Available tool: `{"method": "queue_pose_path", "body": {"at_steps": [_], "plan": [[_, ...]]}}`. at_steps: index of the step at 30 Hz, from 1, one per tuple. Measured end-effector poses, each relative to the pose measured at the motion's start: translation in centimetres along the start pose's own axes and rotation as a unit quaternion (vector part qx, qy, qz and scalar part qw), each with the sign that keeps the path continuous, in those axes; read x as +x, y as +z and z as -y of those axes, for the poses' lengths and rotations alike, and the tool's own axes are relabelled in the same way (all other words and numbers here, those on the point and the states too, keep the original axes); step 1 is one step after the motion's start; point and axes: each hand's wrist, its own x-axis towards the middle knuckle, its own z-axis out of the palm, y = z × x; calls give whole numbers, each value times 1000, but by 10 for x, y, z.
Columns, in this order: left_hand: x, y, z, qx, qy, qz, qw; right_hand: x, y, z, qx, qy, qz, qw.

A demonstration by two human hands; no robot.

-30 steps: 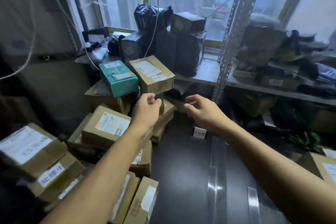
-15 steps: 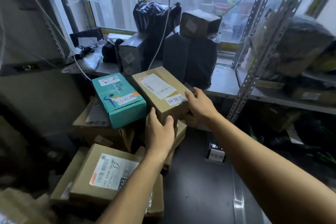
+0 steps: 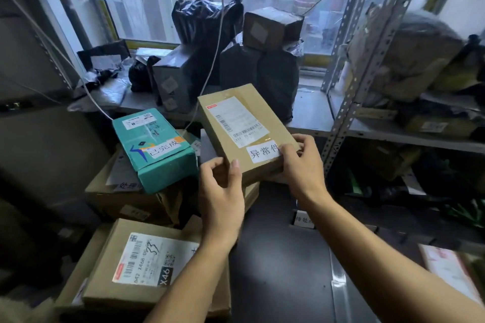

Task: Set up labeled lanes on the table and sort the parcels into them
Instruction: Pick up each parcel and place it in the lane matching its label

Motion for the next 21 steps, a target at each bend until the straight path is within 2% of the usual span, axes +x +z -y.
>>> {"method": "queue_pose_path", "body": {"at_steps": [5, 10, 16, 21], "plan": [[-30, 27, -3, -3, -52, 107, 993, -25, -68, -13, -37, -1, -36, 999], [-96, 74, -16, -55, -81, 209, 973, -53, -161, -33, -80, -6, -53, 995], [-179, 139, -35, -61, -102, 287, 951, -85, -283, -51, -111, 45, -85, 989], [-253, 210, -56, -73, -111, 312, 941, -82, -398, -58, -213, 80, -51, 972]]}}
